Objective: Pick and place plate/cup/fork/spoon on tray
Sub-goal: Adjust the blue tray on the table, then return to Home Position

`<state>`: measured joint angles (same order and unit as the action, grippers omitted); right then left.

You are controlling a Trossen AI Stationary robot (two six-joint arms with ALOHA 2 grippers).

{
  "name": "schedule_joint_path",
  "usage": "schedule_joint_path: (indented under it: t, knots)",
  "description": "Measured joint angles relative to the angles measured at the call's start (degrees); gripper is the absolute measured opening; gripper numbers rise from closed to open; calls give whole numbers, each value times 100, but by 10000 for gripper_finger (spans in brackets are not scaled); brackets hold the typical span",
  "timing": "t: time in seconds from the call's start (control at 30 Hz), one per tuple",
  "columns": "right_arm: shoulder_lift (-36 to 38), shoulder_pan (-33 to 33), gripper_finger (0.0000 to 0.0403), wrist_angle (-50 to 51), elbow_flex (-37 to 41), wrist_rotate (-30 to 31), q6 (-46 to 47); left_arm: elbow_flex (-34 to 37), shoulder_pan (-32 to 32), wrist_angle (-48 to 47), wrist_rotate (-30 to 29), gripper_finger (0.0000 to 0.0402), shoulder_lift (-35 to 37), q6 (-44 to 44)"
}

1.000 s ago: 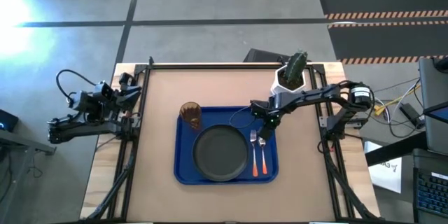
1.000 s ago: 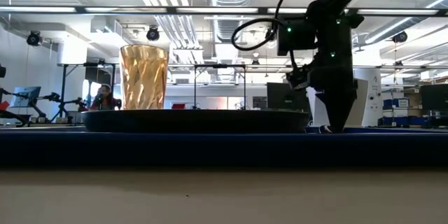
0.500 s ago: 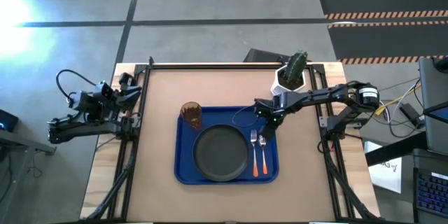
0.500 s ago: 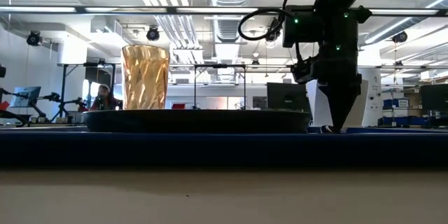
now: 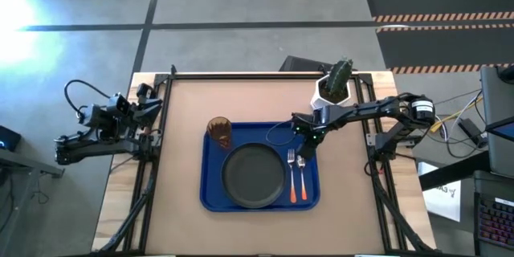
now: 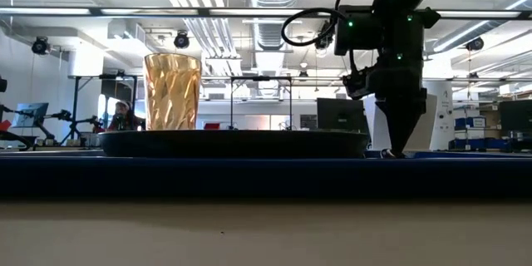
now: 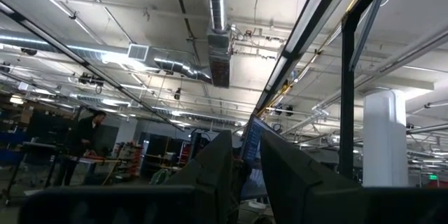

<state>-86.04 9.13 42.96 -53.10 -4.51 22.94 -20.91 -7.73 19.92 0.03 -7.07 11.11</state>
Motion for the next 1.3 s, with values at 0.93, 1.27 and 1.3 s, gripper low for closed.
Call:
schedule_joint_path:
  t: [0.93,1.27,1.3]
  knots:
    - [269,-12,9,-363,-392,-31,-517,0,-2,-440,0,58,33,0]
    - [1169,-172,9,-1156,-1605,-41,-1323,-81,-1,-1985,-303,58,467,0]
    - [1292,-228,9,-1158,-1717,-35,-1474,-114,-1,-2251,-460,58,544,1]
